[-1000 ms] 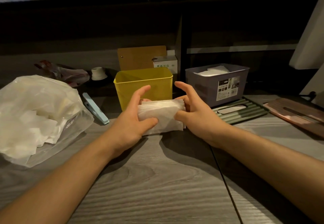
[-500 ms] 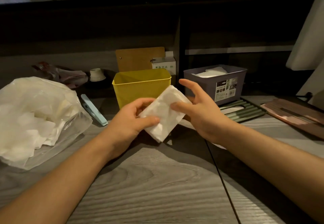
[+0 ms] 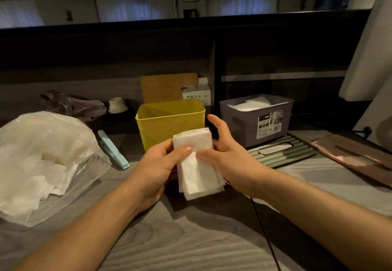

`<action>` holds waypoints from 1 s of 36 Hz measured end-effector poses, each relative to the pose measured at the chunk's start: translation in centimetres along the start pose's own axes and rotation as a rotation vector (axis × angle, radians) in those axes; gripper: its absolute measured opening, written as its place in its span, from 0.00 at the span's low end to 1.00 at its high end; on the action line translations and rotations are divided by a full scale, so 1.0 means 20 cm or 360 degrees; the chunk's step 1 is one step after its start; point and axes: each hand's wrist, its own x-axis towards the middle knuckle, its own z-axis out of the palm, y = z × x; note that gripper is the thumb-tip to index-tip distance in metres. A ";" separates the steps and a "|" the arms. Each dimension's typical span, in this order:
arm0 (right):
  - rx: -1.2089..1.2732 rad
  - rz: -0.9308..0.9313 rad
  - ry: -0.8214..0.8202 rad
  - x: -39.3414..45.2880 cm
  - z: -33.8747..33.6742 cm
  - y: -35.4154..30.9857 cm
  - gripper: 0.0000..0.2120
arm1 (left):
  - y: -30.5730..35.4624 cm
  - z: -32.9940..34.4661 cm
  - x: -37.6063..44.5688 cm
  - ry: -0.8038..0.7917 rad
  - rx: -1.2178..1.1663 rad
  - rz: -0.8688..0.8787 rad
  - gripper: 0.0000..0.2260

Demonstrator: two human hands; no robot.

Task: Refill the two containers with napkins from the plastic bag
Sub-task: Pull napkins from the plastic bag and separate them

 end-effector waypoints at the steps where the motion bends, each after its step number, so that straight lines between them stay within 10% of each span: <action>1: 0.0044 0.0030 0.0027 0.01 0.00 0.00 0.41 | 0.00 -0.01 0.00 0.0028 -0.0018 0.0000 0.12; 11: 0.0045 0.0025 0.0535 0.07 -0.26 -0.24 0.27 | 0.02 -0.03 0.00 -0.0083 -0.0206 -0.0019 0.11; 20: -0.0722 0.0164 0.0891 0.41 -0.80 -0.48 0.37 | 0.01 -0.04 0.01 -0.0167 -0.0079 -0.0014 0.08; 28: -0.0980 0.0584 0.0830 0.58 -0.94 -0.41 0.14 | -0.01 -0.07 0.03 -0.0189 -0.0077 -0.0029 0.08; 36: -0.1846 0.0752 0.0713 0.58 -0.83 -0.39 0.15 | -0.01 -0.07 0.04 -0.0216 -0.0080 -0.0012 0.08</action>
